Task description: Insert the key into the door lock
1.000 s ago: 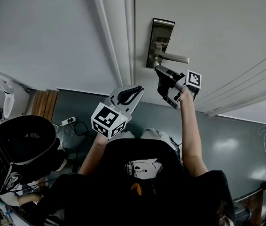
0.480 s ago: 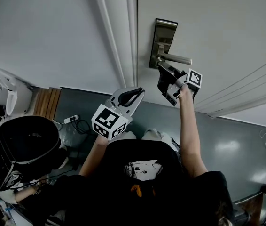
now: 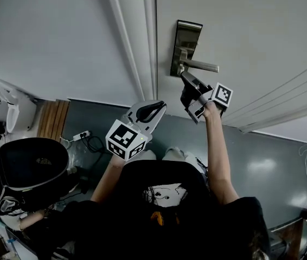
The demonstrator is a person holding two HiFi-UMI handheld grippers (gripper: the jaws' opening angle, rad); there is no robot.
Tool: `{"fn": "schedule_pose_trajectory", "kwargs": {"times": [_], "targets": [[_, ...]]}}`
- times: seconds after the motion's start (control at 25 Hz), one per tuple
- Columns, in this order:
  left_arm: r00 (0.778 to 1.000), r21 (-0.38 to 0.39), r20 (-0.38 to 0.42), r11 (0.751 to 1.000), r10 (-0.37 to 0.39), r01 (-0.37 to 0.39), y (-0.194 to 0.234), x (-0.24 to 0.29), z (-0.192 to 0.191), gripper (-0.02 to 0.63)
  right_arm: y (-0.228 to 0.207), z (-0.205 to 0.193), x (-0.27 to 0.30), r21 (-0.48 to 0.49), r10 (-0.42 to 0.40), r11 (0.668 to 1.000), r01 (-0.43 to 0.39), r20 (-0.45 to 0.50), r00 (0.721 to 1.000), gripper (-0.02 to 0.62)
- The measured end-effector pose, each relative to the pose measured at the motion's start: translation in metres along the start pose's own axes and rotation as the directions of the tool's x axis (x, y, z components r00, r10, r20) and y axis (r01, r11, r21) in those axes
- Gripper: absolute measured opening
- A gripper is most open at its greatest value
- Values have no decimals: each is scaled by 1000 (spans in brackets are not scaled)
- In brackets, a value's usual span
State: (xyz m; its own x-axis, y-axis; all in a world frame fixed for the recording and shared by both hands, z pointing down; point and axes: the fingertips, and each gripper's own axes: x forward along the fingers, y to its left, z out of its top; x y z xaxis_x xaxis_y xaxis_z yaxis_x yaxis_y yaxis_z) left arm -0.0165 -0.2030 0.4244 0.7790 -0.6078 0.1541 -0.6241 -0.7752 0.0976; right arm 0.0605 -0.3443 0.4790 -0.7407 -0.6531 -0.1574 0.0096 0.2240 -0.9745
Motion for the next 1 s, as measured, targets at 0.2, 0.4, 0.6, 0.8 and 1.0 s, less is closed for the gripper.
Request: {"fn": "schedule_pose_trajectory", "kwargs": {"times": [0.2,0.4,0.6,0.8,1.0], "targets": [[1000,-12,-2,1000,-10,10,-3,-3,4,32,5,-10,-10,-18,-35,999,35,14,999,44],[1000,-43,-9,999,-6,6,-3,-13,2,32,20,-35,-20,-38,-45,998,44,-20,999,43],[1000,-81,-22,997,-14,12,1,-27,-5,32,21,-66,-32,-89,-123,989,121,-27,992,43],[999,-102,-21,994,-33,31,-1,-53,-6,32,27,-108,-43,-135,-183,975,178,-24,983,43],[997,-129,-27,990,-66,62,-5,-74,-21,32,35,-141,-49,-168,-217,962,214,-1,976,41]]}}
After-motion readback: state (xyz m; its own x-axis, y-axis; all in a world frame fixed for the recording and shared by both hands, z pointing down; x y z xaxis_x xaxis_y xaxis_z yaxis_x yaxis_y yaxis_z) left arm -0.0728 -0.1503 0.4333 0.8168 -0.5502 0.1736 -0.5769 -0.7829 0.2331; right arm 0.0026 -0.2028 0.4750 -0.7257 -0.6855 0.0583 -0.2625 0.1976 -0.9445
